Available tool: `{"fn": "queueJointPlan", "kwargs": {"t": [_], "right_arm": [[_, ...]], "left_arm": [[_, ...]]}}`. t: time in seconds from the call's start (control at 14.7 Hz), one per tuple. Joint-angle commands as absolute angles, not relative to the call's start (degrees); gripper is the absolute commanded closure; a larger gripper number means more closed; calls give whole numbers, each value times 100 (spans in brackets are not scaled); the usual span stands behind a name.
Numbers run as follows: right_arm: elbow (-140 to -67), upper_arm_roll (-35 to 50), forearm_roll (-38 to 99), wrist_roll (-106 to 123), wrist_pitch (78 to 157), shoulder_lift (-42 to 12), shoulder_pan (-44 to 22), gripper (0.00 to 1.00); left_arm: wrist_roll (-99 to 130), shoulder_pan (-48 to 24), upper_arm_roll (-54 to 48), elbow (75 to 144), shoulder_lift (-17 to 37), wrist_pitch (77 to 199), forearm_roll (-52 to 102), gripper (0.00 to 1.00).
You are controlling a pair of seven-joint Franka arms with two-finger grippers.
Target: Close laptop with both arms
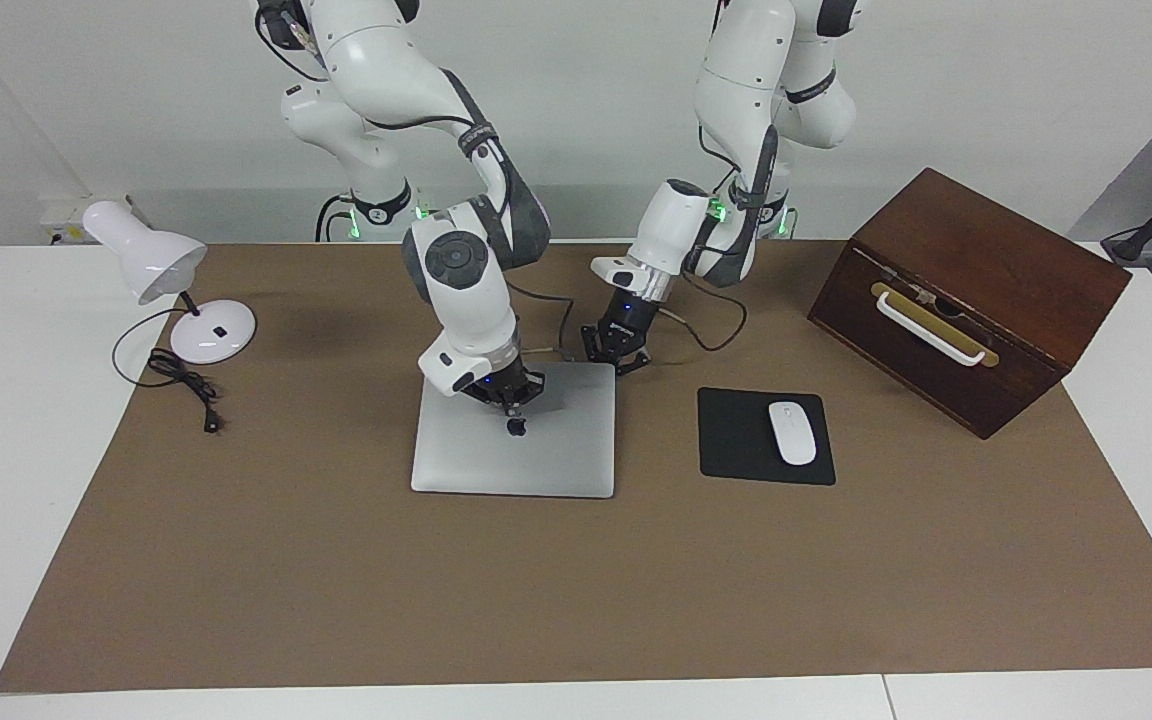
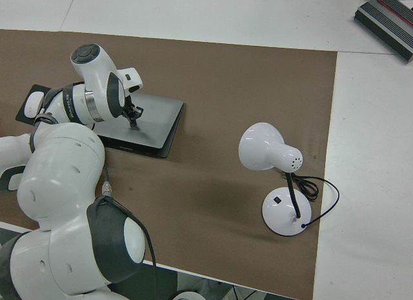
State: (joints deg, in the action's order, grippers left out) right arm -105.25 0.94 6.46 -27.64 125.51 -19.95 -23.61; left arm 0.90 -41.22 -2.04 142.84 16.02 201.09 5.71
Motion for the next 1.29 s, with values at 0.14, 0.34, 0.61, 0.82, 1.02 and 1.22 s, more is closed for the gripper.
{"fn": "queueJointPlan", "kwargs": {"t": [0.14, 0.34, 0.61, 0.82, 1.02, 1.22], "right_arm": [[-10573, 114, 800, -2566, 12341, -1802, -2268, 100], [-10564, 114, 791, -2558, 12068, -1600, -2198, 100], [-10529, 97, 756, -2146, 11567, -1126, -1821, 100], [-10521, 88, 721, -1629, 11330, -704, -1137, 100], [-10486, 62, 555, -680, 10953, -309, -433, 100], [-10266, 70, 255, 138, 10460, -54, 218, 100]], "left_arm": [[149, -4210, -123, 14458, 1942, 20048, 642, 100], [167, -4201, -123, 14449, 1942, 20048, 642, 100], [202, -4201, -123, 14440, 1942, 20048, 650, 100], [421, -4201, -123, 14397, 1942, 20048, 650, 100], [693, -4210, -132, 14362, 1899, 20048, 659, 100], [922, -4201, -132, 14361, 1872, 20039, 650, 100]]}}
